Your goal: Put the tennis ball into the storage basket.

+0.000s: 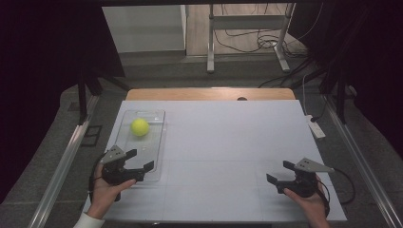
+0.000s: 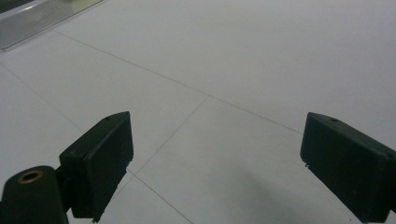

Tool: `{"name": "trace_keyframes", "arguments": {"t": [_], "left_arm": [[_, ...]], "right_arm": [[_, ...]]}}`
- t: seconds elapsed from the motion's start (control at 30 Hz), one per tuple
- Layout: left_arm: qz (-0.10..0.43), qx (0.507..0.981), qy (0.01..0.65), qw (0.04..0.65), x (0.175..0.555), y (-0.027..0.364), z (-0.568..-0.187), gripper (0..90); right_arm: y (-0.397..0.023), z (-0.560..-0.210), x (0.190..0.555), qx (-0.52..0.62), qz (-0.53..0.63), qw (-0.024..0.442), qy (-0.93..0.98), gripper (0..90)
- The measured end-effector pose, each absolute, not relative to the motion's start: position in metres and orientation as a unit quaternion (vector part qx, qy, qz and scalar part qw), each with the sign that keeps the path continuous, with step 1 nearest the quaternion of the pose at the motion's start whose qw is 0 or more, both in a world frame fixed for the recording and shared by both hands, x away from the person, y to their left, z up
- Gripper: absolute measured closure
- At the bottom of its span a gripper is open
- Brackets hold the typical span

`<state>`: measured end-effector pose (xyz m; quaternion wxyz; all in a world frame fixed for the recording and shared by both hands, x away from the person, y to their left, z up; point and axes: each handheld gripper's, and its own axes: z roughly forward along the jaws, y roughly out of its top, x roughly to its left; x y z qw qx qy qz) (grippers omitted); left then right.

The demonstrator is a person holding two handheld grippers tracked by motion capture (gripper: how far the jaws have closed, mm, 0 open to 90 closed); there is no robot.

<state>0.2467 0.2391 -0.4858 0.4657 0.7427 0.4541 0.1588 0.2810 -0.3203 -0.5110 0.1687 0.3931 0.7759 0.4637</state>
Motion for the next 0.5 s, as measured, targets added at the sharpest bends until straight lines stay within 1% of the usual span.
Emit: {"name": "trace_keyframes", "arguments": {"t": [0.5], "left_arm": [[0.161, 0.748, 0.445, 0.465, 0.2407, 0.2355, -0.4907, 12.7]], "right_arm": [[-0.3206, -0.5096, 0.2814, 0.392, 0.466, 0.173, 0.774, 9.4]]}}
